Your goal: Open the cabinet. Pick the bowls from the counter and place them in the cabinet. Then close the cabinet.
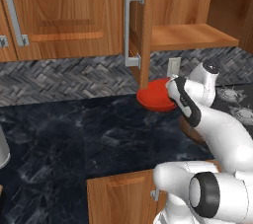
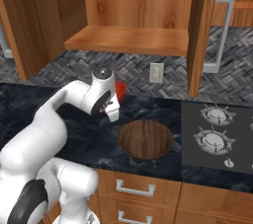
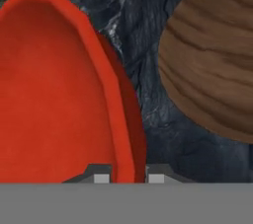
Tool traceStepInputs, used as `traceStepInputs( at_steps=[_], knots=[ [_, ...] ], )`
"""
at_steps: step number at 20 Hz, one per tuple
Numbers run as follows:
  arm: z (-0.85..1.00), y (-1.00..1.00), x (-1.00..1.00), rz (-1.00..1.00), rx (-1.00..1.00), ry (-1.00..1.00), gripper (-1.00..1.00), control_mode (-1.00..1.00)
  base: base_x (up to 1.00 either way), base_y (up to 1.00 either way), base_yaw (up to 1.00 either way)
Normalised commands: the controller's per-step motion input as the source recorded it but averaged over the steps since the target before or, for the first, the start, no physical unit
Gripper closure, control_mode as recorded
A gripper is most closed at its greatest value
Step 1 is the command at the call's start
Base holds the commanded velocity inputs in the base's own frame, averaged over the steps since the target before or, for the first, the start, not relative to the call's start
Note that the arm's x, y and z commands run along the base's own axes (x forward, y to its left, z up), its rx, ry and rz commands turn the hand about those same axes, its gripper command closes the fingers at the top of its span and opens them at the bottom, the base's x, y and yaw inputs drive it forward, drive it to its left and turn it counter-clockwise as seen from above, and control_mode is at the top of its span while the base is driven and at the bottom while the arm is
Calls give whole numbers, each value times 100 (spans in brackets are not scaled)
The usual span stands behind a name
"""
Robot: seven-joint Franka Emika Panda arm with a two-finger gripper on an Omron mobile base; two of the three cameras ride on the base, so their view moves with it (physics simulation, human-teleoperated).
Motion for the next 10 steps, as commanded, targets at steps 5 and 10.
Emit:
traceStepInputs(
  at_steps=[5, 10],
  knots=[
    [65, -17, -94, -15, 7, -15, 100, -100, 0, 0, 0],
    [88, 0, -53, -11, 1, -21, 100, -100, 0, 0, 0]
  ],
)
